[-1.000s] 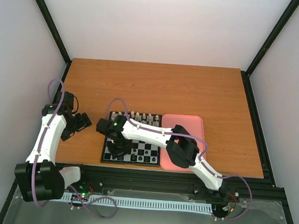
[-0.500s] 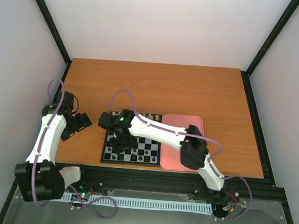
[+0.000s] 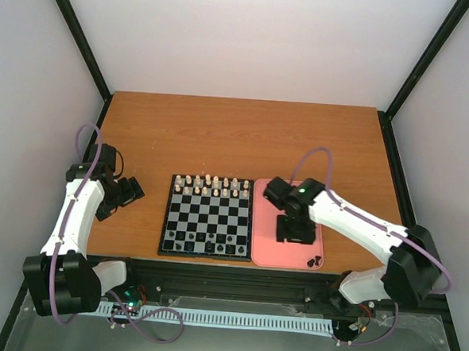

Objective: Set up the chess pieces on the board
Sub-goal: Pick up the chess piece from the storage box.

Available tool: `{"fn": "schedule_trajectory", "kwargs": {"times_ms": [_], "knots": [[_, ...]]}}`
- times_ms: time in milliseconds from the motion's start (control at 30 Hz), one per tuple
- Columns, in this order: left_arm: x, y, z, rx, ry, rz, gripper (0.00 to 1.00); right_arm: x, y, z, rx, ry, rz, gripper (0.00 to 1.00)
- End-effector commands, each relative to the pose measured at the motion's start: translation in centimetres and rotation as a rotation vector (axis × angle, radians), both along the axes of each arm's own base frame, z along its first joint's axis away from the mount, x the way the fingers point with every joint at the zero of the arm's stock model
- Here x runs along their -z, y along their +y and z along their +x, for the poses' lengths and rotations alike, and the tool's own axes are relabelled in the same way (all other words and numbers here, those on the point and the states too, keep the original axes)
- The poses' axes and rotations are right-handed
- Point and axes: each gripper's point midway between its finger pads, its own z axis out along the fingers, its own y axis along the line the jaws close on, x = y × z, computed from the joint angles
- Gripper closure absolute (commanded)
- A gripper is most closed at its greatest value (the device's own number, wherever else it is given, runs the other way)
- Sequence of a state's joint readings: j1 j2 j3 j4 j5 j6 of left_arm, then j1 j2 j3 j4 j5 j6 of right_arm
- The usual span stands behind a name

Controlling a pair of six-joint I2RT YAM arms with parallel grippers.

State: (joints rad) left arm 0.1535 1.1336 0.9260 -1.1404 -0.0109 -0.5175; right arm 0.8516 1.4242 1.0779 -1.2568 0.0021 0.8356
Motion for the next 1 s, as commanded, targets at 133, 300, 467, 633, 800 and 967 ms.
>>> {"fn": "schedule_trajectory", "kwargs": {"times_ms": [133,300,467,633,800,967], "knots": [[-0.2,-0.4,0.5,0.032,-0.024,-0.003,0.0,2.1,-7.0,-0.6,0.219,-0.023,-0.071,0.45],[-0.2,-0.5,0.4,0.037,-0.02,-0.003,0.0,4.2,-8.2,-2.0,0.285,0.026,-0.04,0.46],[-0.1,-0.5,0.4,0.038,-0.02,-0.001,0.0,5.5,-8.6,-2.9,0.303,0.061,-0.017,0.47],[-0.1,-0.5,0.5,0.038,-0.017,-0.001,0.0,6.1,-8.3,-3.0,0.304,0.082,-0.01,0.53],[-0.1,-0.5,0.4,0.041,-0.014,-0.002,0.0,6.9,-8.2,-3.0,0.3,0.099,-0.018,0.59],[-0.1,-0.5,0.4,0.041,-0.013,0.0,0.0,7.4,-8.4,-3.2,0.297,0.114,-0.033,0.68]]}}
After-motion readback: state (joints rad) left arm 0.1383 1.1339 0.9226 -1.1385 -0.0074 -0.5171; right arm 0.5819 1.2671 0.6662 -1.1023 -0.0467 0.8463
